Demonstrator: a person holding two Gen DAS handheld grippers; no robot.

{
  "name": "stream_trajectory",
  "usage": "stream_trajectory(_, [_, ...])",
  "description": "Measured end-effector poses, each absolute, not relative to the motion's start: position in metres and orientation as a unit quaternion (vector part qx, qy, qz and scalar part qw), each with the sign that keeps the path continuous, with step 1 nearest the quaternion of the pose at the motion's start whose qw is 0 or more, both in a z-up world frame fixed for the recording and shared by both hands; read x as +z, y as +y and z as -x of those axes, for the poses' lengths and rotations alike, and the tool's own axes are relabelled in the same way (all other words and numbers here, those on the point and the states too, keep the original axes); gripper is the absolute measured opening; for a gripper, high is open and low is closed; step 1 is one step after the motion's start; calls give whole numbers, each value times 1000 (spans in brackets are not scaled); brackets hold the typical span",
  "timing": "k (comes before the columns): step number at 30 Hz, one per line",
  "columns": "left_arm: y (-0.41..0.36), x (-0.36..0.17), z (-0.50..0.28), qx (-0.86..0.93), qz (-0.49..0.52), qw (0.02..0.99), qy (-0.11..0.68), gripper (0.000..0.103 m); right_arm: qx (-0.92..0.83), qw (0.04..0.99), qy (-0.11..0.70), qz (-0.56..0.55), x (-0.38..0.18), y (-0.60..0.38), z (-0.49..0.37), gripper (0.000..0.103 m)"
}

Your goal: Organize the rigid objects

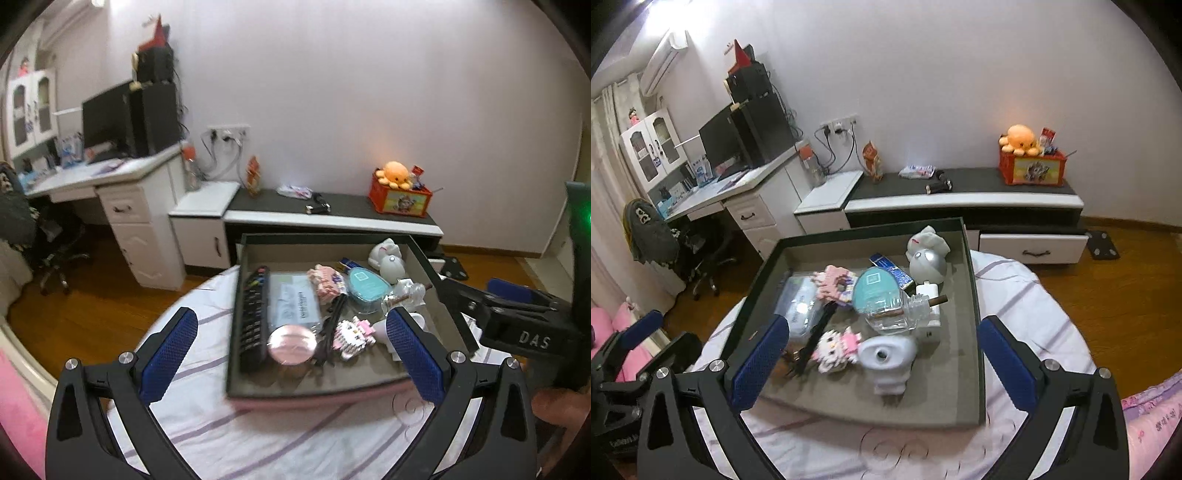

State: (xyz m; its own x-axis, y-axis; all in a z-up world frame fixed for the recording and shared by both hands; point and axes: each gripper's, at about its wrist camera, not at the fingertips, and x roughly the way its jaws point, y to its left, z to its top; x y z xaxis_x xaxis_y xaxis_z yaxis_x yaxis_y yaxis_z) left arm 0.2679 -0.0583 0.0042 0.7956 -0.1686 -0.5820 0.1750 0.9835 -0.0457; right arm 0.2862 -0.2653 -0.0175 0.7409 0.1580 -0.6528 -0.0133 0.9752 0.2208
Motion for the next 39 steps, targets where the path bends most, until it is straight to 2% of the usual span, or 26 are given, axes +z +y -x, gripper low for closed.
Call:
stream_trajectory(11, [-24,53,-160,-65,-13,962,263,103,15,956,286,-69,51,-246,-142,103])
stream_trajectory(20, [-8,70,-79,-51,5,965,256,103,16,964,258,-55,71,-237,-54,103])
stream_trajectory(30, [-12,79,-16,-36,-11,972,232,103,2,970,239,-48,73,-230,-7,103])
stream_trajectory(39, [-14,76,-7,-31,-13,972,234,103,7,969,241,-43,68,-224,5,103])
